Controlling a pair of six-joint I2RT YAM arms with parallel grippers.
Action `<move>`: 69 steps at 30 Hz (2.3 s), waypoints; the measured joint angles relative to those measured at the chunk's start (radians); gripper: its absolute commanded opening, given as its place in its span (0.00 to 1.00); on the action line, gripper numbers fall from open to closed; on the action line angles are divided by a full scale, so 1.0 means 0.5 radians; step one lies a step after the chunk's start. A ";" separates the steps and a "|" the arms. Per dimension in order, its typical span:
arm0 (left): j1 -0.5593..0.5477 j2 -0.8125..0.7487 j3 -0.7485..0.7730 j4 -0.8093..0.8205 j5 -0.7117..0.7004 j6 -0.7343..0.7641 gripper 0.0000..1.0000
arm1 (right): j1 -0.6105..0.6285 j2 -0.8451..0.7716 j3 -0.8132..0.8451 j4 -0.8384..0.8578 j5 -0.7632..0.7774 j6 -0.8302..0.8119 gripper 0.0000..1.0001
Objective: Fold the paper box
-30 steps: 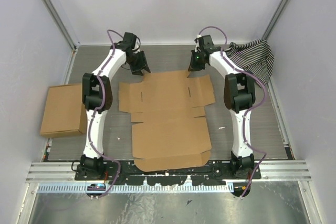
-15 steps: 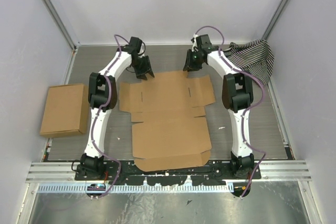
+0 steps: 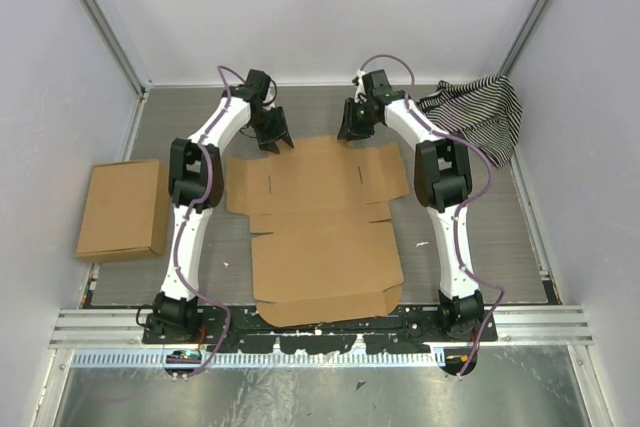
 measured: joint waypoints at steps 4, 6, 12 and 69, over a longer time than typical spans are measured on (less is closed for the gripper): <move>0.000 0.018 0.040 -0.044 0.002 0.018 0.62 | 0.005 0.011 0.009 0.004 0.008 0.021 0.41; 0.000 0.018 0.045 -0.063 0.002 0.031 0.66 | 0.008 0.016 0.009 0.008 0.015 0.041 0.43; -0.001 0.053 0.124 -0.147 0.018 0.046 0.69 | 0.017 0.066 0.040 -0.003 0.060 0.079 0.53; 0.131 -1.651 -2.334 0.261 0.185 0.011 0.74 | -0.184 -1.411 -2.063 -0.076 0.096 0.062 0.56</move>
